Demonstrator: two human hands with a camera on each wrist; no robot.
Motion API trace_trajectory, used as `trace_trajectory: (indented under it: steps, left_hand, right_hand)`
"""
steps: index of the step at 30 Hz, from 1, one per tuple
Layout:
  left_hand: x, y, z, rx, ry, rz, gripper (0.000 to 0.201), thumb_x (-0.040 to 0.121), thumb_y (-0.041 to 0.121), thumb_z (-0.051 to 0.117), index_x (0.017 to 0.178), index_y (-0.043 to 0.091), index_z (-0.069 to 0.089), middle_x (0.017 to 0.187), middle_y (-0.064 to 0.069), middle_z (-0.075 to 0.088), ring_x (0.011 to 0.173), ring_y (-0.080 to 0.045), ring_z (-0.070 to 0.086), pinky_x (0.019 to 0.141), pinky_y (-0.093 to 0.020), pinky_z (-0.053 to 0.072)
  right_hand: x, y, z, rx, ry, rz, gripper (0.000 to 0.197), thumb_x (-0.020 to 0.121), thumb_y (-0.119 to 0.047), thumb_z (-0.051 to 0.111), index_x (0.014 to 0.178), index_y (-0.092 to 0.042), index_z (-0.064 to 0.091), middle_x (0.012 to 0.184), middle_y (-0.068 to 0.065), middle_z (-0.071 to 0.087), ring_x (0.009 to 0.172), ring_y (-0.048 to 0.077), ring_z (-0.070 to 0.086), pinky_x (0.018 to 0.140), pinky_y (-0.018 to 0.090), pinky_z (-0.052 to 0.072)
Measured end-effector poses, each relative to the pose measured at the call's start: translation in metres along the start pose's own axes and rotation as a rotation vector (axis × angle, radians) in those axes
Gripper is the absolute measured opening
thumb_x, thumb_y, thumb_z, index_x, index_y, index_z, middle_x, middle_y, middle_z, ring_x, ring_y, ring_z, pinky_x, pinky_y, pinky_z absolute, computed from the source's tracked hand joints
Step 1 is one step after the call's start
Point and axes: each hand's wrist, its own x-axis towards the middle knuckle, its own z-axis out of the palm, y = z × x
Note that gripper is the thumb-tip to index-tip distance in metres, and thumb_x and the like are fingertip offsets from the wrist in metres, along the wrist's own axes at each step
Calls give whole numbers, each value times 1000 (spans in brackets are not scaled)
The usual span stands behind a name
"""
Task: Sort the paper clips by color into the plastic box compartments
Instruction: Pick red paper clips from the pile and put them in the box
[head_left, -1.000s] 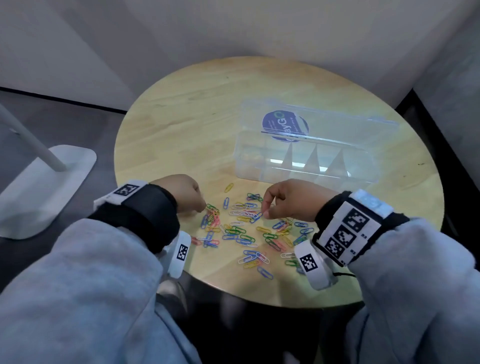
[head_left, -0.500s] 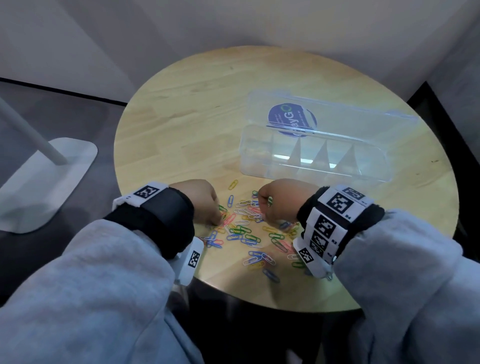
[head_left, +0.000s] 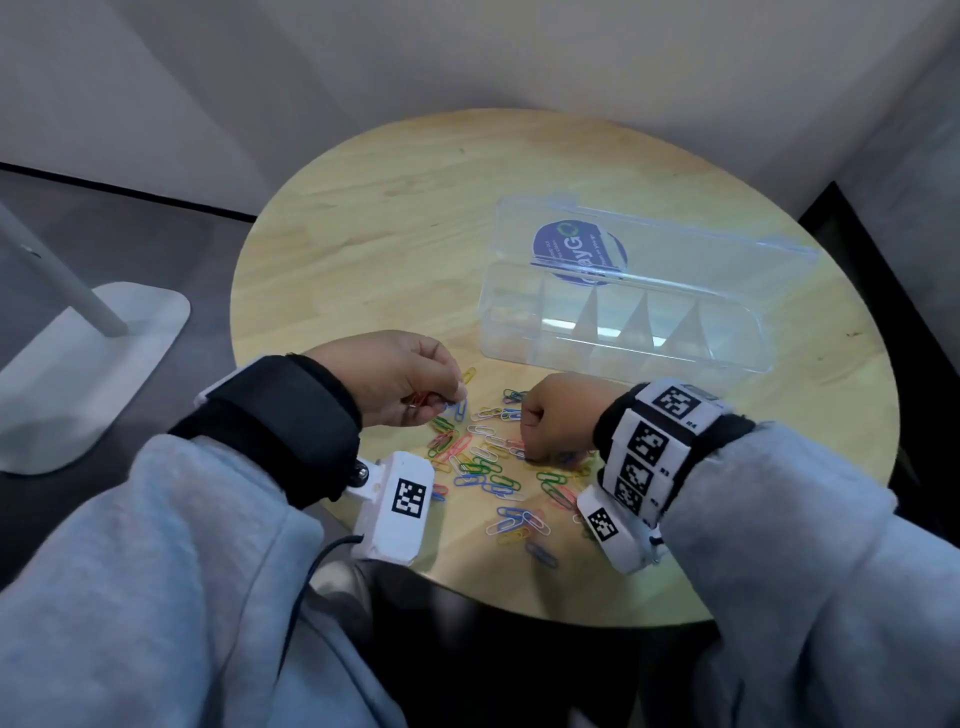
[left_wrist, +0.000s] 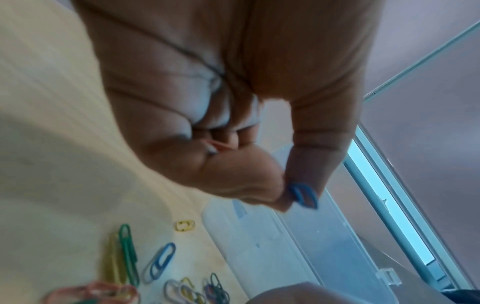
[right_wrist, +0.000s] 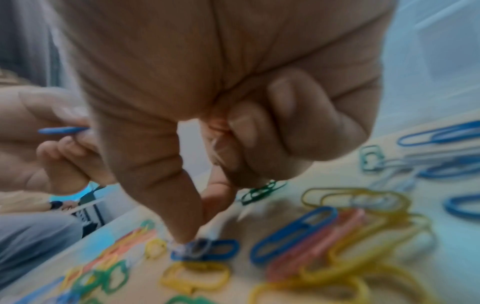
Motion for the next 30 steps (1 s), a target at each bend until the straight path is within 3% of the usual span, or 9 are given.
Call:
trace_trajectory:
  steps: [2,4,7,10,13,17,22,26,30]
  left_hand:
    - [0,1,-1,-61,-9,2,24,86,-6,54,69,11,55,46,2,58,38,-4,49,39,-12,45]
    - [0,2,-1,-52,2,-2,23,86,-5,55,70,11,58,46,2,57,39,-5,50,40,-12,45]
    - [3,-1,-1,245,79,-9,21,84,-3,60,69,12,62,45,4,57,37,-3,49,41,-12,41]
    - [5,-8,-1,637,143,-19,14,80,10,67,70,20,66,58,3,59,50,-8,50,56,-17,40]
    - [6,-9,4,679,150,-23,10,79,12,69,75,21,69,61,6,60,55,-8,52,56,-15,41]
    - [11,-9,14,785,158,3,11,75,20,73,85,22,72,66,10,61,69,-9,55,69,-20,42]
    - [14,-9,26,929,119,29,14,73,19,74,80,25,63,56,11,56,59,-7,51,57,-20,36]
    - [16,-12,31,1012,131,23,19,74,17,72,68,22,55,61,10,54,57,-6,47,53,-19,34]
    - [19,-10,37,1073,106,4,12,76,16,69,72,22,59,63,9,53,65,-13,51,57,-21,37]
  right_hand:
    - [-6,7,-3,150,23,2,13,77,-11,59,67,-17,56,62,-2,60,50,11,52,59,24,50]
    - [-10,14,-6,258,41,0,9,79,-12,58,73,-18,61,59,-7,57,43,6,47,47,16,43]
    - [-13,24,-7,404,24,21,14,83,-15,60,71,-21,58,58,-2,44,46,13,36,44,21,33]
    - [-17,30,-2,610,6,20,22,87,-9,55,67,-18,54,55,0,37,44,13,30,40,18,25]
    - [-24,35,2,847,3,19,27,89,-4,44,64,-13,50,51,1,35,41,11,28,42,18,18]
    - [-25,40,5,969,5,32,27,89,-7,40,64,-11,49,50,1,37,38,10,32,39,18,20]
    - [-24,38,6,1090,-15,-10,29,89,0,45,62,-10,47,56,3,46,40,10,37,37,17,26]
    - [-24,35,3,1239,-52,-45,31,90,3,43,61,-9,45,57,7,55,40,9,43,37,15,32]
    - [-23,37,1,1343,-59,-47,36,88,9,42,58,-10,39,58,11,61,37,8,45,36,14,35]
